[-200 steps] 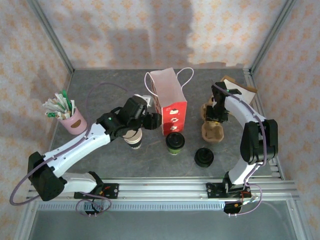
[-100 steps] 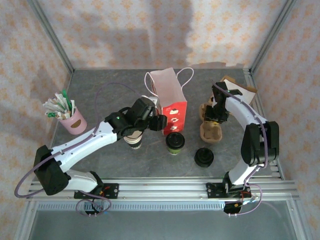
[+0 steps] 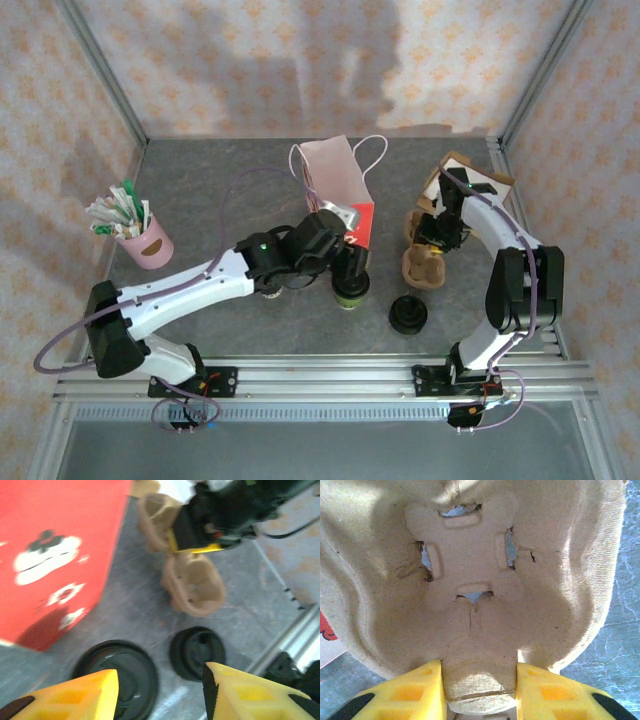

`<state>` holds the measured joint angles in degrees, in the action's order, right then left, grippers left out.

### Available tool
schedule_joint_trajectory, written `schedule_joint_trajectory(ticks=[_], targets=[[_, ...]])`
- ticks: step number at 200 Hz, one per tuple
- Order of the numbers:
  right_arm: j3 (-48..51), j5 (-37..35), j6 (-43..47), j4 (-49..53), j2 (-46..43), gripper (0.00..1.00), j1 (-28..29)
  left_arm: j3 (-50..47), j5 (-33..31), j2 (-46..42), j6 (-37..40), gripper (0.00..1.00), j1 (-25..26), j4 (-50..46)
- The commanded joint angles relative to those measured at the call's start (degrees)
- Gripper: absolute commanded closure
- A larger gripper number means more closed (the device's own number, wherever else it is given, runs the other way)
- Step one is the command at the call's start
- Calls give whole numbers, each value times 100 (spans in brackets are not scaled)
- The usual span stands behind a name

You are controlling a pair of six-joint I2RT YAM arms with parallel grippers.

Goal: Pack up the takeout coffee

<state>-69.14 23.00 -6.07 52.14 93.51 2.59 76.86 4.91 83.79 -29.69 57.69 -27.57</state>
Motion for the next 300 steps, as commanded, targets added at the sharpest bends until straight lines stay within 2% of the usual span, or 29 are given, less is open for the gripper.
schedule_joint_trajectory(ticks=[1,33,52,77,103,139,180,226,300], targets=[[61,-48,-92,-36,-204,65,-26,651,-33,563,5,50,271,-45],[112,-80,-138,-83,-207,65,-107,1753,100,1607,134,47,533,-559],[120,-184,-150,-90,-211,64,-117,2001,99,1943,148,46,535,-616],[156,-311,-197,-76,-196,46,-118,2118,64,2091,174,45,519,-650],[204,-460,-254,-57,-397,39,-118,1994,29,1988,155,45,490,-601],[314,-575,-314,76,-882,42,63,1666,-138,1609,144,44,480,-487],[438,-773,-451,357,-1128,52,909,1184,-428,1083,113,44,450,-354],[697,-994,-695,412,-1189,53,1699,653,-550,610,36,45,296,-218],[1013,-1221,-791,212,-812,62,1859,400,-544,445,8,45,166,-161]])
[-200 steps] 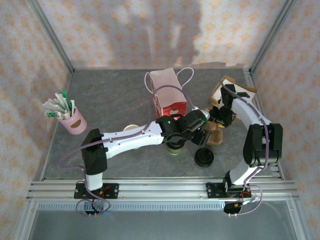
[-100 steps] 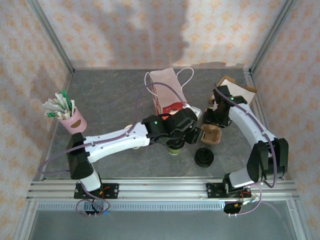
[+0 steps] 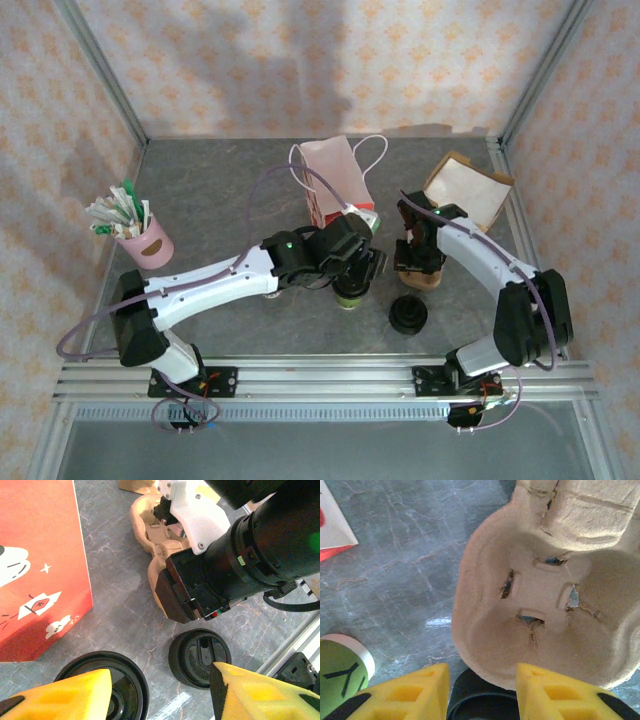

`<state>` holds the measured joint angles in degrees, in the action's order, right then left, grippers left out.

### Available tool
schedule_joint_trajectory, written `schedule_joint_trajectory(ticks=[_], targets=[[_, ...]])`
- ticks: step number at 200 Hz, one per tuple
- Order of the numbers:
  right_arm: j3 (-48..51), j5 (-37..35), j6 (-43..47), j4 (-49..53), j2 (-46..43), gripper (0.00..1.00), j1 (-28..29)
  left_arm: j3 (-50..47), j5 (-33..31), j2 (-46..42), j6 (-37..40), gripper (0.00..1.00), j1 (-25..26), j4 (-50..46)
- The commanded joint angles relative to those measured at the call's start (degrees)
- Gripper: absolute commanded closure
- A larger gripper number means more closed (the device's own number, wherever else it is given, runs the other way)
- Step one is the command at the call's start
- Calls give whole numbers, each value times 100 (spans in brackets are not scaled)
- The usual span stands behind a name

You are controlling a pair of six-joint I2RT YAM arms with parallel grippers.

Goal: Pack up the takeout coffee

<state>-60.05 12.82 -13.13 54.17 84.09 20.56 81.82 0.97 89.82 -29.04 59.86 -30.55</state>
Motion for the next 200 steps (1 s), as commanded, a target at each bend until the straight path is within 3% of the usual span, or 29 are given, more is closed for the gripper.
schedule_joint_trajectory(ticks=[1,61,200], targets=[[101,-202,-85,3,132,63,62,-96,-150,-158,-58,45,-47,128],[86,-158,-84,-62,369,63,169,-96,-119,-114,-57,45,-73,129],[-8,-327,-65,6,202,84,173,-61,-88,-26,-62,45,-98,117]])
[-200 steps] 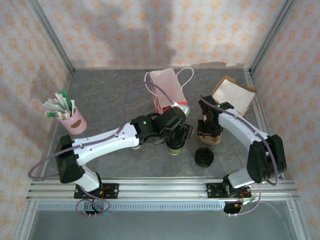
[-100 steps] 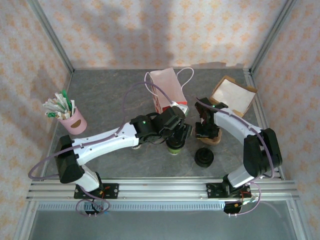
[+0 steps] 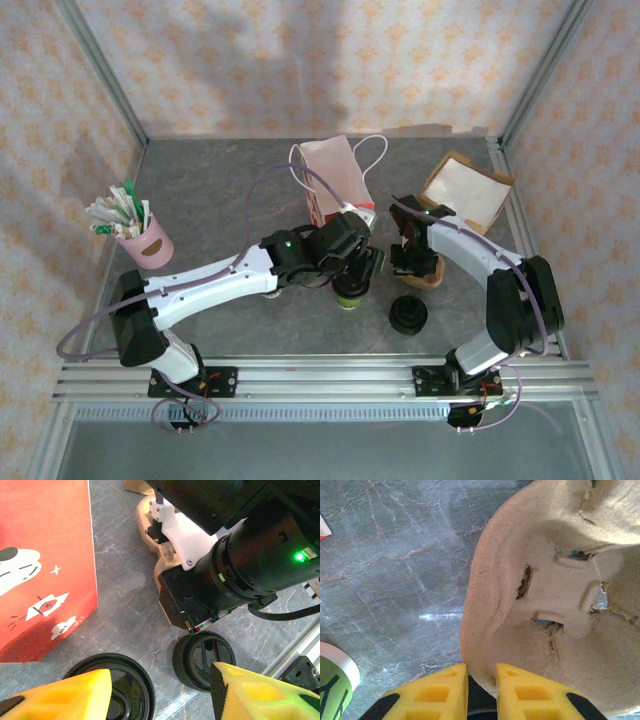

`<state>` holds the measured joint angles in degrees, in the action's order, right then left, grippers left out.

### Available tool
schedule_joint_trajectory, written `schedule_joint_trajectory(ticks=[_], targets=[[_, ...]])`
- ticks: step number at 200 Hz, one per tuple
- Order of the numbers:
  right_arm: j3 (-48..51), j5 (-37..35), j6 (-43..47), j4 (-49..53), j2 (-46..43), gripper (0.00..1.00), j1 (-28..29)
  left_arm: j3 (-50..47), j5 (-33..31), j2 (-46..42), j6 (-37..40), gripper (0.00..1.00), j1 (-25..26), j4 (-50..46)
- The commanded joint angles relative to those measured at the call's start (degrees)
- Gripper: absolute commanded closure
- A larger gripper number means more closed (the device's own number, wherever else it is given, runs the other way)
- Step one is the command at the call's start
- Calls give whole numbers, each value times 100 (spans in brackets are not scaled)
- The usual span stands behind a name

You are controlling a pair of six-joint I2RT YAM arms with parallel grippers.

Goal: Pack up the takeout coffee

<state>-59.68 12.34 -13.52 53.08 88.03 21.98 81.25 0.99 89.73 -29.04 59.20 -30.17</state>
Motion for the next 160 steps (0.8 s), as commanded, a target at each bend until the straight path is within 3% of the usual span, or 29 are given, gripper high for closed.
schedule_joint_trajectory(ticks=[1,78,104,160], targets=[[-49,-283,-27,120,-192,85,28,-4,-91,-17,-60,45,-32,81],[-112,-439,-13,247,-512,94,28,-13,-3,148,-115,45,-40,202],[-56,-309,-4,256,-504,77,30,-12,2,211,-127,45,-40,214],[-9,-258,28,203,-89,74,28,-31,6,227,-129,45,-41,238]])
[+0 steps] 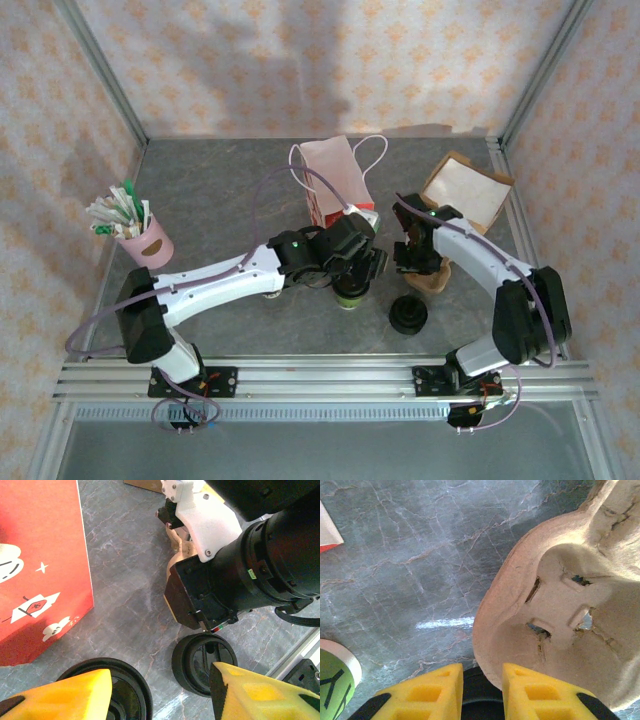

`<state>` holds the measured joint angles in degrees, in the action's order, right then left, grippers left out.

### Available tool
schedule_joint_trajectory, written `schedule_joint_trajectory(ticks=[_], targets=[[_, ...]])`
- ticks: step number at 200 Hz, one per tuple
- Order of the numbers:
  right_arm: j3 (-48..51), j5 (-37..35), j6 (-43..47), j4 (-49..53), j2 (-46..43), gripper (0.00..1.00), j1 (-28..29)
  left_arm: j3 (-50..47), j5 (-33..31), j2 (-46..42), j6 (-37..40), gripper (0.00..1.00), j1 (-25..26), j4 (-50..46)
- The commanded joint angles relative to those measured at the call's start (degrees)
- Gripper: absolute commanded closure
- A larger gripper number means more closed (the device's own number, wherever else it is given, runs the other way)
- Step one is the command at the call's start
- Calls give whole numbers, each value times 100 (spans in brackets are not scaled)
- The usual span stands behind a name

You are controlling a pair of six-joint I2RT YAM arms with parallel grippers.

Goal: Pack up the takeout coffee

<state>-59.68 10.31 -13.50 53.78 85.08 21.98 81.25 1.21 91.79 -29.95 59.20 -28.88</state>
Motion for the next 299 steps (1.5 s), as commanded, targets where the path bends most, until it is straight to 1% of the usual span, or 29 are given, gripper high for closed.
schedule_joint_trajectory(ticks=[1,31,77,141,184,187,194,242,274,286,299], targets=[[-9,-51,29,129,209,74,31,-31,-16,22,-37,45,-40,110],[3,-86,40,115,358,74,31,-62,-25,-3,-37,45,-63,100],[0,-148,50,111,457,76,29,-83,2,10,-31,45,-79,120],[-59,-142,67,89,417,89,30,-141,2,-21,-36,45,-100,155],[-222,-190,102,113,266,94,26,-179,70,14,-34,45,-97,262],[-243,-191,104,125,242,94,33,-188,78,22,-178,45,-99,279],[-278,-185,104,131,217,95,27,-202,105,39,-211,45,-99,324],[-465,31,126,212,106,98,16,-290,204,205,-317,47,-81,548],[-516,231,167,282,11,99,-135,-437,229,242,-357,49,-79,820],[-544,391,189,308,-56,100,-228,-507,243,256,-379,51,-83,960],[-577,564,214,329,-124,100,-326,-649,289,256,-450,55,-80,1237]])
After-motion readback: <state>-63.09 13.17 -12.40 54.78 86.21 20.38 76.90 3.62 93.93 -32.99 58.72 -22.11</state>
